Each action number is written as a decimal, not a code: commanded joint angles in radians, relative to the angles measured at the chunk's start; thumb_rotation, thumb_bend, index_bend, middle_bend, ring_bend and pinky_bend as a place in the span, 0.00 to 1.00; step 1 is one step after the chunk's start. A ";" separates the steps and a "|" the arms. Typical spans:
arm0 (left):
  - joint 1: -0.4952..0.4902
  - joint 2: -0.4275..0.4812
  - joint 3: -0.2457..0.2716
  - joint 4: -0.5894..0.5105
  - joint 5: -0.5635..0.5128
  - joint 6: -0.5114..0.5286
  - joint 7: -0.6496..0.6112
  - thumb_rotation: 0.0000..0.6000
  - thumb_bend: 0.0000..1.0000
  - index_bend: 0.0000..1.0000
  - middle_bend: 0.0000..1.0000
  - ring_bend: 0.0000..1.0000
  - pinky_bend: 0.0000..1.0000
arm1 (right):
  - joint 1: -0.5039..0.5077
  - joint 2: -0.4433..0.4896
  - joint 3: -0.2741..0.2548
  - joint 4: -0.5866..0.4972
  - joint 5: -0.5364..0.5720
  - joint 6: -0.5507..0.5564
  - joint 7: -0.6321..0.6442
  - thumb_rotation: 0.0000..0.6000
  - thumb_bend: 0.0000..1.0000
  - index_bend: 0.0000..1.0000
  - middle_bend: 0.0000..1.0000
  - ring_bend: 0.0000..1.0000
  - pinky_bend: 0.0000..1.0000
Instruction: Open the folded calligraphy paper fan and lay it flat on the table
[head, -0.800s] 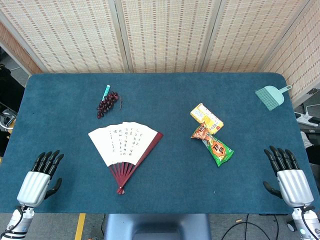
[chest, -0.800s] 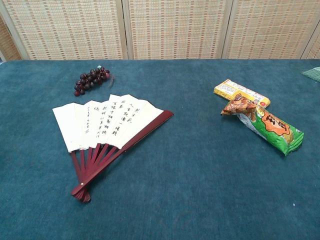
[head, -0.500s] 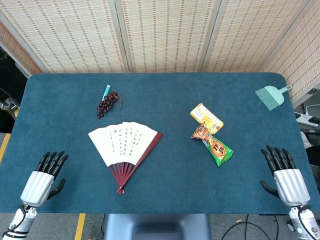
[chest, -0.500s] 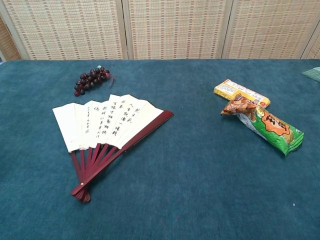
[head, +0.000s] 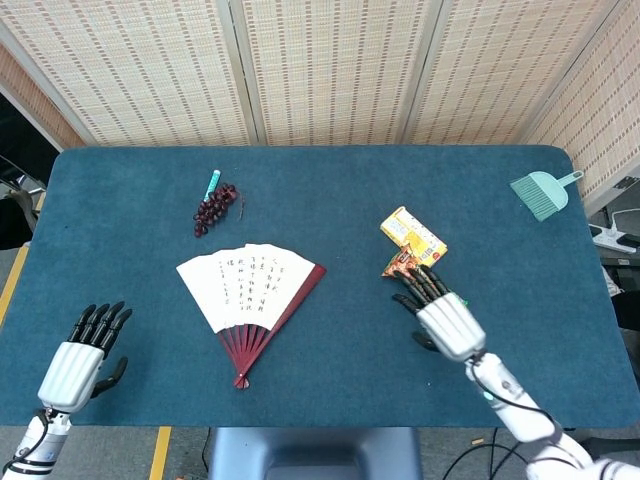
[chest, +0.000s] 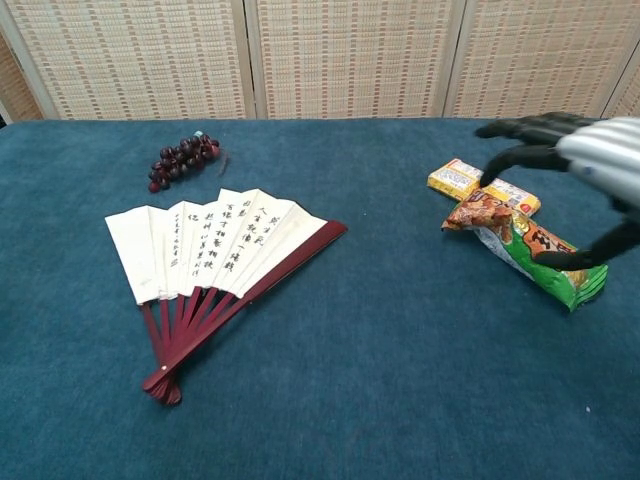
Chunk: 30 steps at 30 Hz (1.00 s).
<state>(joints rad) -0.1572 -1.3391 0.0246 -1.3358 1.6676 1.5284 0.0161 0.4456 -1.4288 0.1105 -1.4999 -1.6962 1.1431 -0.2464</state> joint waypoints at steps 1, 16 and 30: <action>-0.002 0.002 -0.005 -0.004 -0.004 -0.001 -0.001 1.00 0.43 0.00 0.00 0.00 0.04 | 0.119 -0.171 0.056 0.119 0.011 -0.111 -0.074 1.00 0.13 0.29 0.00 0.00 0.00; -0.002 0.018 -0.003 -0.008 -0.020 -0.015 -0.021 1.00 0.43 0.00 0.00 0.00 0.04 | 0.279 -0.534 0.113 0.433 0.130 -0.181 -0.146 1.00 0.13 0.33 0.00 0.00 0.00; -0.005 0.014 -0.018 0.002 -0.055 -0.035 -0.030 1.00 0.43 0.00 0.00 0.00 0.04 | 0.421 -0.673 0.166 0.601 0.214 -0.248 -0.215 1.00 0.20 0.38 0.00 0.00 0.00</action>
<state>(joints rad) -0.1625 -1.3245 0.0065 -1.3342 1.6130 1.4940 -0.0142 0.8565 -2.0881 0.2686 -0.9135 -1.4943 0.9035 -0.4539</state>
